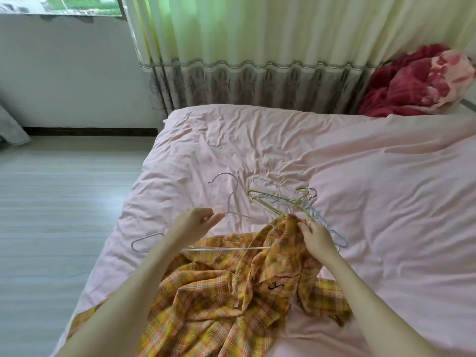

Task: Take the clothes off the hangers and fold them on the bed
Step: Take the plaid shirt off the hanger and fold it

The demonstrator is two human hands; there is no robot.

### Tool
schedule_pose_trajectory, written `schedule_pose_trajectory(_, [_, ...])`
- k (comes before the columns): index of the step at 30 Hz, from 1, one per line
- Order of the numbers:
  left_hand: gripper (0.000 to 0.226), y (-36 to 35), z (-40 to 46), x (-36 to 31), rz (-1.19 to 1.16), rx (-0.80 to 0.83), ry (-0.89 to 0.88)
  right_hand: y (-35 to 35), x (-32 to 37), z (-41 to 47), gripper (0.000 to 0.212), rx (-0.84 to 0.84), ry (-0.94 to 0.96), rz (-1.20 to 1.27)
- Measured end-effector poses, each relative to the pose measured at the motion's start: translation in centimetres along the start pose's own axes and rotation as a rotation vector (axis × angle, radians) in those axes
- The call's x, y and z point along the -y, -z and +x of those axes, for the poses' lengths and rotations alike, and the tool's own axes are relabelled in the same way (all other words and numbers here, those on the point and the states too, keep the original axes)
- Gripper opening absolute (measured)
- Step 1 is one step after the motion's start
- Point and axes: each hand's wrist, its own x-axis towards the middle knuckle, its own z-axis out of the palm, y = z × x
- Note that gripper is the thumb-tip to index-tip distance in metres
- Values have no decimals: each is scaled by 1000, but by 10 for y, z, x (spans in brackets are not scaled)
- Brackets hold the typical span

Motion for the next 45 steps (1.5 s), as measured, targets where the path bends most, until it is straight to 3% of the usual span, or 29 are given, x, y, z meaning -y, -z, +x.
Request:
schedule_pose_trajectory(3, [59, 6, -7, 18, -25, -40, 41, 10, -22, 4, 33, -70, -187, -201])
schedule_pose_trajectory(7, [57, 15, -10, 36, -82, -125, 86, 15, -45, 5, 29, 102, -278, -399])
schedule_pose_trajectory(9, [60, 16, -8, 35, -77, -127, 77, 10, -43, 8, 42, 124, -268, -430])
schedule_pose_trajectory(11, [60, 18, -4, 30, -103, -121, 47, 8, -27, 9, 61, 67, -165, -351])
schedule_pose_trajectory(13, [58, 23, 1, 23, -177, -137, 11, 6, -3, 12, 67, 47, 47, -277])
schedule_pose_trajectory(16, [56, 31, 9, 11, -253, -115, -29, 2, 31, 13, 77, 100, 337, -348])
schedule_pose_trajectory(18, [56, 31, 13, 3, -260, -66, -53, -1, 43, 16, 85, 85, 419, -377])
schedule_pose_trajectory(20, [55, 25, 17, -2, -206, -77, -40, -6, 47, 20, 73, 59, 397, -276])
schedule_pose_trajectory(24, [44, 9, 27, 1, 61, -222, 13, -15, 36, 32, 30, 211, 183, -55])
schedule_pose_trajectory(28, [32, -14, 39, 2, 96, -274, 46, -14, -7, 55, 32, 58, -33, -33])
schedule_pose_trajectory(37, [33, -127, 87, 20, 35, 259, 272, -1, -101, 161, 30, -28, -313, -172])
schedule_pose_trajectory(45, [40, -217, 91, 64, 137, 551, 377, -25, -182, 240, 34, 40, -475, -252])
